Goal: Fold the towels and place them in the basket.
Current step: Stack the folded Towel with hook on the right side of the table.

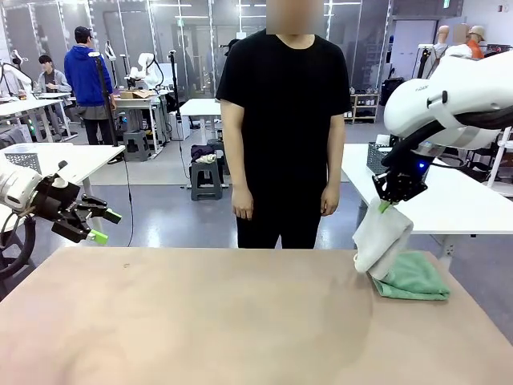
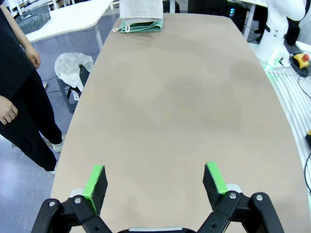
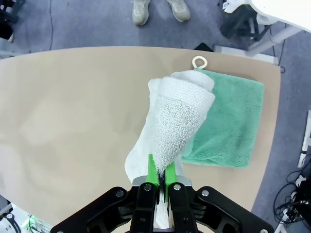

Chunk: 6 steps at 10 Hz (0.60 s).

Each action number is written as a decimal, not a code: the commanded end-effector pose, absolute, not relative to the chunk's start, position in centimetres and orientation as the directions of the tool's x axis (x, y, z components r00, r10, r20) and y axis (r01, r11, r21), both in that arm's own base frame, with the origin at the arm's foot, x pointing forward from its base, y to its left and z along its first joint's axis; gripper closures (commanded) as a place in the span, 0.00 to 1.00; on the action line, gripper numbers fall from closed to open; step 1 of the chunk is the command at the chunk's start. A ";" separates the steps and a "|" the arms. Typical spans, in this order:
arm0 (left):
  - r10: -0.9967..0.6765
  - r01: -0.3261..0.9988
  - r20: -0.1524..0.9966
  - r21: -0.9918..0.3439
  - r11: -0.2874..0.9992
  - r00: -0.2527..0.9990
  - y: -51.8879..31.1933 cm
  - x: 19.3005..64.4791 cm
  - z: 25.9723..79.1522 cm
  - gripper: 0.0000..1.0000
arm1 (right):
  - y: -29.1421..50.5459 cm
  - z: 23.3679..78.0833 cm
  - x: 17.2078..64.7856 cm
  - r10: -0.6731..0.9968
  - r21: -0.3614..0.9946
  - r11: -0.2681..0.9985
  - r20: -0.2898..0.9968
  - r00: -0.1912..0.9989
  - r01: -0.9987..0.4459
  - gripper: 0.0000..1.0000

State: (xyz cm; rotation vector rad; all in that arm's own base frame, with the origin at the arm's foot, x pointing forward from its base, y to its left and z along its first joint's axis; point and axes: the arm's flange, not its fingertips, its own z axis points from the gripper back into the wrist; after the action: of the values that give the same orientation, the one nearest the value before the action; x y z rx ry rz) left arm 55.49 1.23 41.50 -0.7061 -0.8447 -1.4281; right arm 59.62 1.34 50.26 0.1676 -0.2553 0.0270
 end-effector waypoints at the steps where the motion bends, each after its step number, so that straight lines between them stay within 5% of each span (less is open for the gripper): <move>1: -0.545 0.996 0.837 0.078 0.040 -0.044 1.2 55.4 41.6 0.00 | 0.6 50.4 59.7 0.017 0.154 0.986 0.258 0.966 -0.059 0.94; 6: -0.545 0.996 0.837 0.078 0.040 -0.044 1.2 55.4 41.6 0.00 | 0.9 50.3 59.6 -0.001 0.161 0.986 0.254 0.967 -0.041 0.94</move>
State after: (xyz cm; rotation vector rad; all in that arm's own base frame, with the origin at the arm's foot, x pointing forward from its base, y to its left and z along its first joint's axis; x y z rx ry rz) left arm 55.49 1.23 41.50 -0.7061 -0.8447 -1.4281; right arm 59.61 0.79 50.25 0.1644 -0.2555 0.0186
